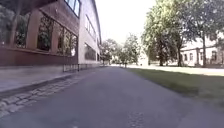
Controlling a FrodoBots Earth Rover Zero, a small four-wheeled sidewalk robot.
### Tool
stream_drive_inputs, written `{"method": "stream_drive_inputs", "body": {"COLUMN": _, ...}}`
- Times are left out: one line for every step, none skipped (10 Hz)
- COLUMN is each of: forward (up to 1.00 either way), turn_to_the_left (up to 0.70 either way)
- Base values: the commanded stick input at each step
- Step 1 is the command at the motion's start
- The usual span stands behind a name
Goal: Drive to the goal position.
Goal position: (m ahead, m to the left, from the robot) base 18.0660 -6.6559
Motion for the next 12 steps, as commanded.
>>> {"method": "stream_drive_inputs", "body": {"forward": 0.85, "turn_to_the_left": -0.34}}
{"method": "stream_drive_inputs", "body": {"forward": 0.85, "turn_to_the_left": -0.22}}
{"method": "stream_drive_inputs", "body": {"forward": 0.85, "turn_to_the_left": -0.09}}
{"method": "stream_drive_inputs", "body": {"forward": 0.85, "turn_to_the_left": 0.00}}
{"method": "stream_drive_inputs", "body": {"forward": 0.85, "turn_to_the_left": 0.00}}
{"method": "stream_drive_inputs", "body": {"forward": 0.85, "turn_to_the_left": 0.00}}
{"method": "stream_drive_inputs", "body": {"forward": 0.85, "turn_to_the_left": 0.00}}
{"method": "stream_drive_inputs", "body": {"forward": 0.85, "turn_to_the_left": 0.00}}
{"method": "stream_drive_inputs", "body": {"forward": 0.85, "turn_to_the_left": 0.00}}
{"method": "stream_drive_inputs", "body": {"forward": 0.85, "turn_to_the_left": 0.00}}
{"method": "stream_drive_inputs", "body": {"forward": 0.85, "turn_to_the_left": 0.00}}
{"method": "stream_drive_inputs", "body": {"forward": 0.85, "turn_to_the_left": 0.00}}
